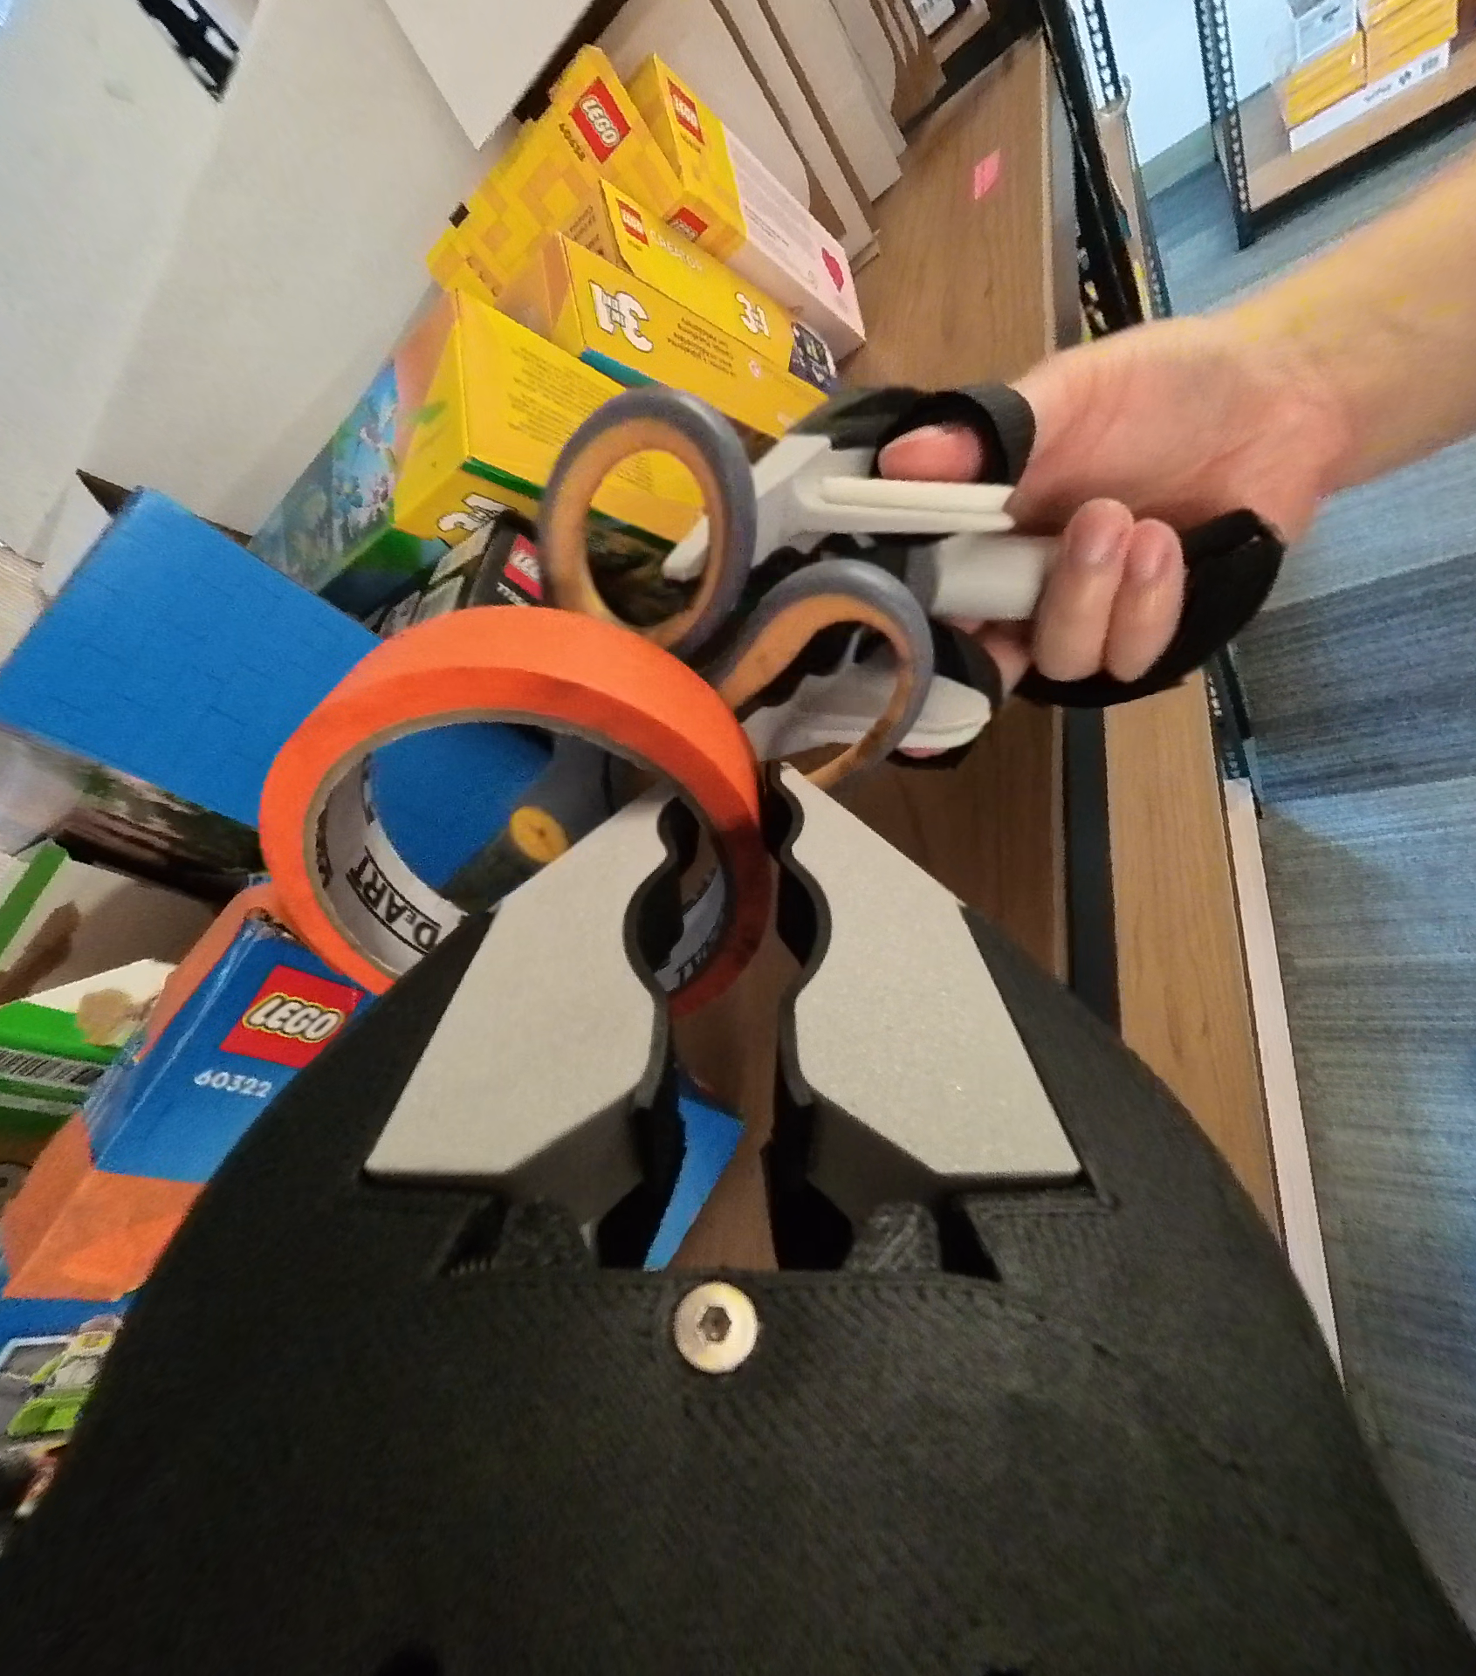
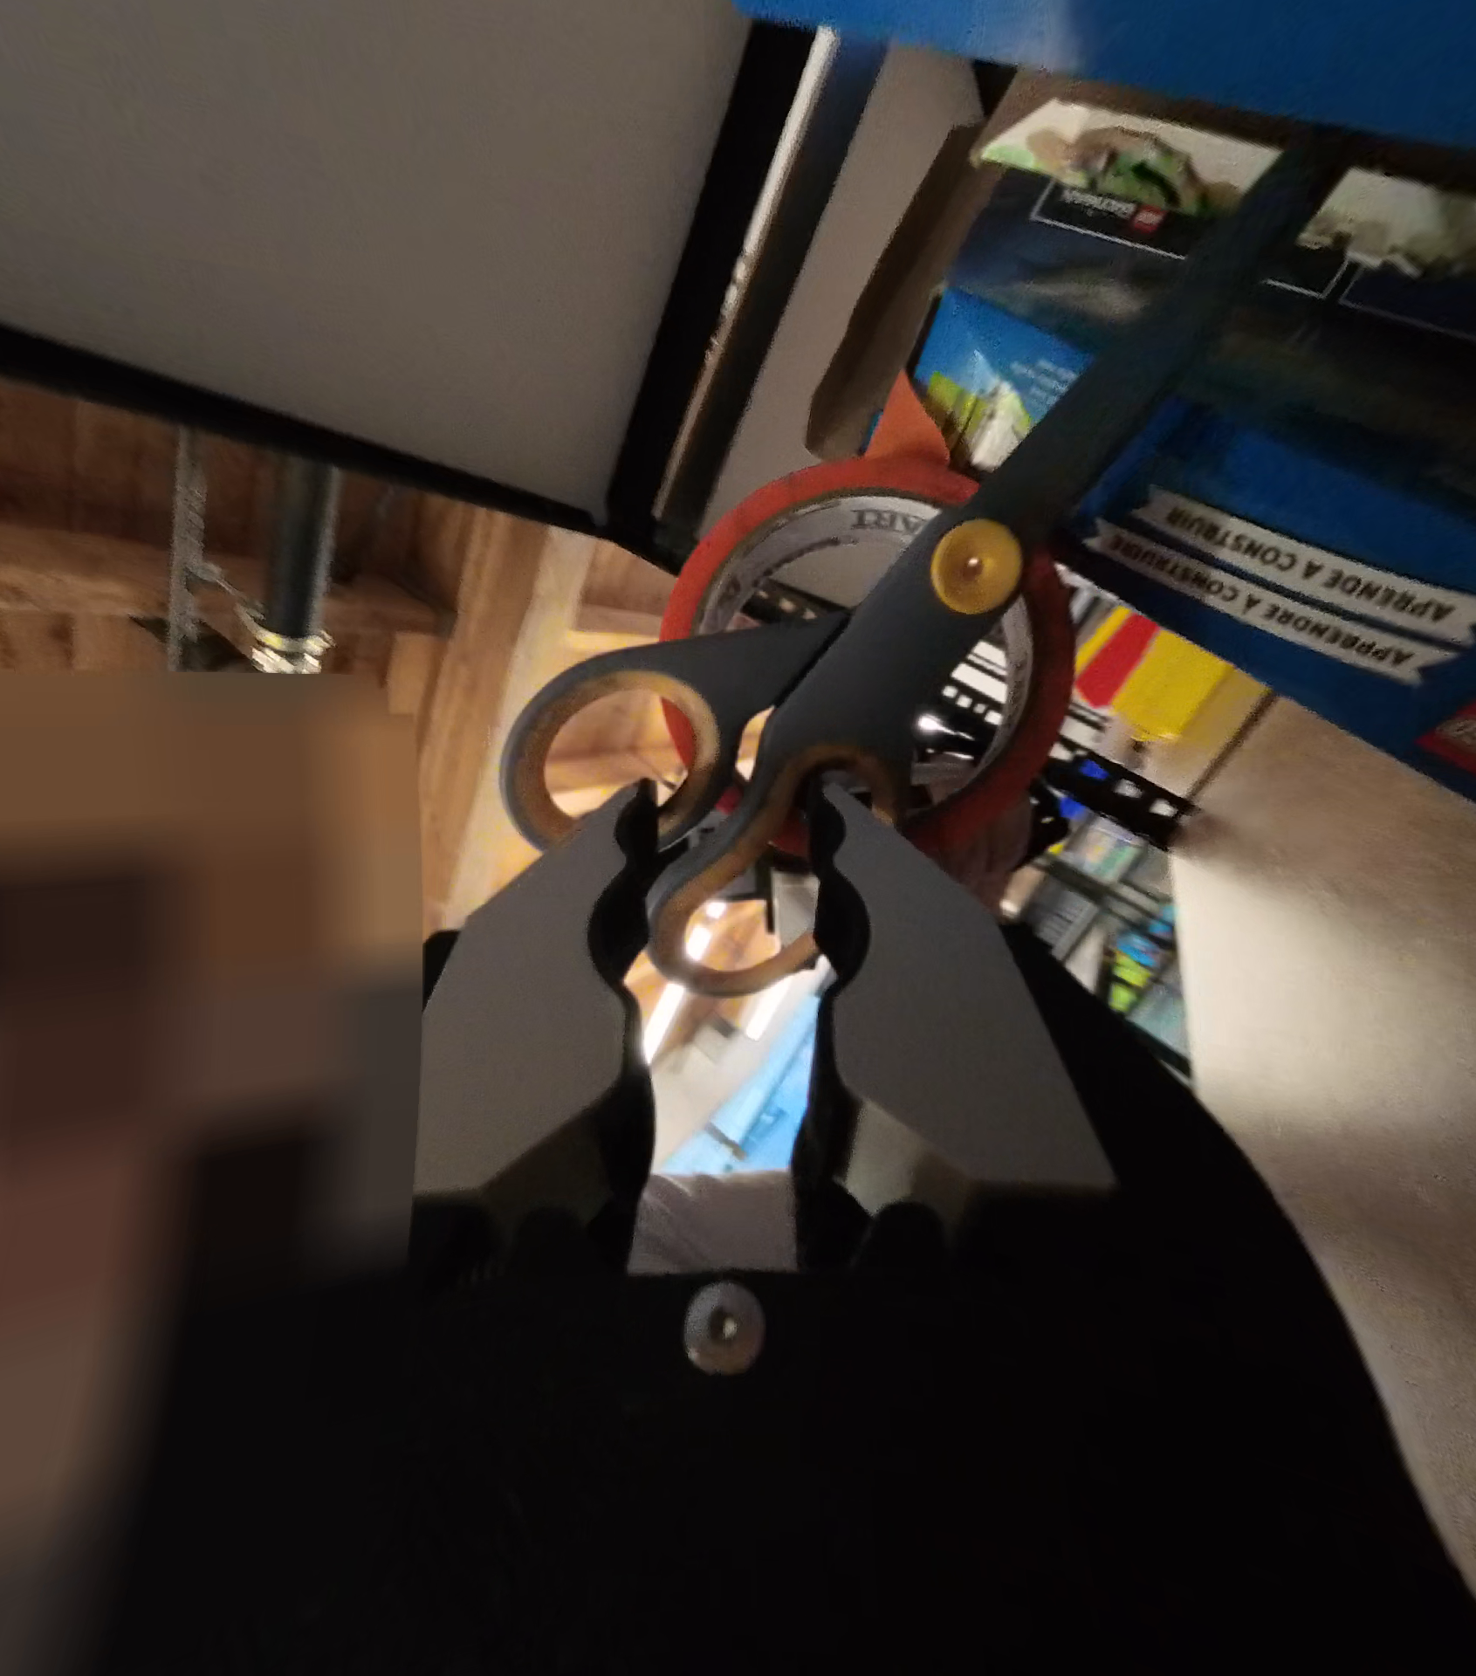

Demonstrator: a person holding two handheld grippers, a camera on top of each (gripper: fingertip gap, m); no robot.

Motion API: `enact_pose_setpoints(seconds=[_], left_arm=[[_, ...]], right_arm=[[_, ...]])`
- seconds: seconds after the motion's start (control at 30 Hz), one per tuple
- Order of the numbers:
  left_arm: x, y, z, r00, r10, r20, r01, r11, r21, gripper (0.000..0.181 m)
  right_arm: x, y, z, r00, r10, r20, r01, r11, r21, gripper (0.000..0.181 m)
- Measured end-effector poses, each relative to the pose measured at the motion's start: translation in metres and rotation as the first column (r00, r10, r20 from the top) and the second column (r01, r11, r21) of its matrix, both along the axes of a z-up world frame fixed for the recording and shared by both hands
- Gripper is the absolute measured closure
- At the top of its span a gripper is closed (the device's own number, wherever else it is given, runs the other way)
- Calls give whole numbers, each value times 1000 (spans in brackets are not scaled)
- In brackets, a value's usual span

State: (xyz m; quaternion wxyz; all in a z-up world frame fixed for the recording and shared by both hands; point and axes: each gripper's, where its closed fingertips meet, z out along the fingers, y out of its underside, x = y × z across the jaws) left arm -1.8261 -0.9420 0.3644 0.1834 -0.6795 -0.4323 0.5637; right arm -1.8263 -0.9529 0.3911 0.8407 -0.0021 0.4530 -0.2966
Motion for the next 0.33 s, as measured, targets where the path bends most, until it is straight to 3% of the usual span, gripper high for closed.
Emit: enact_pose_setpoints(seconds=[0.33], left_arm=[[-4,-4,12,995,-2,-103,12,995,98,169]], right_arm=[[-6,5,10,998,-42,53,46,997,-62,152]])
